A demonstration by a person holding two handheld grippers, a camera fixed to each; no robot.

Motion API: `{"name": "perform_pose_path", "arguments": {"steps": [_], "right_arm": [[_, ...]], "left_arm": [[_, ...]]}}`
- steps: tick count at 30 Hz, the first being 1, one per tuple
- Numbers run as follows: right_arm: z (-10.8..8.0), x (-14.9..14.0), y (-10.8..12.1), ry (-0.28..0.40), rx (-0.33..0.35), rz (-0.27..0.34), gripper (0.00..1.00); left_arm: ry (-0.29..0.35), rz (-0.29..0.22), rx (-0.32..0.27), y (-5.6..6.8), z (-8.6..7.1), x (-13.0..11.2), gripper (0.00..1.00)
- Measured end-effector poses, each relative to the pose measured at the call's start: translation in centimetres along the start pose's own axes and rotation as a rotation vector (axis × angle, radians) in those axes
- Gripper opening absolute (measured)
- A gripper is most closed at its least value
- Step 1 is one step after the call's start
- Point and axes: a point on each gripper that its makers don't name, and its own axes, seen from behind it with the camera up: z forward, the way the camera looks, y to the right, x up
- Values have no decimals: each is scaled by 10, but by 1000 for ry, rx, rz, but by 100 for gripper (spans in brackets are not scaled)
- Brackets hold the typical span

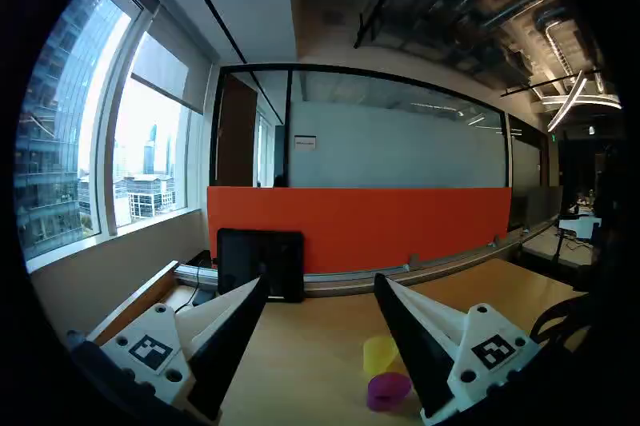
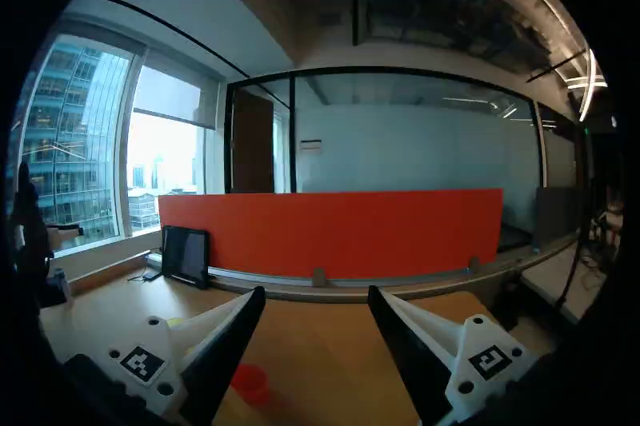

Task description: Pour water

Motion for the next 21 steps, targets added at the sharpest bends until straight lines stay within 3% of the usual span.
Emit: {"name": "perform_pose_path", "arguments": {"steps": [9, 21], "right_arm": [[-2, 4, -19, 8, 95, -35, 99], [-18, 23, -74, 14, 346, -66, 99]], "left_arm": [[-19, 34, -107, 24, 2, 7, 97], [-32, 35, -279, 67, -3, 10, 97]]}}
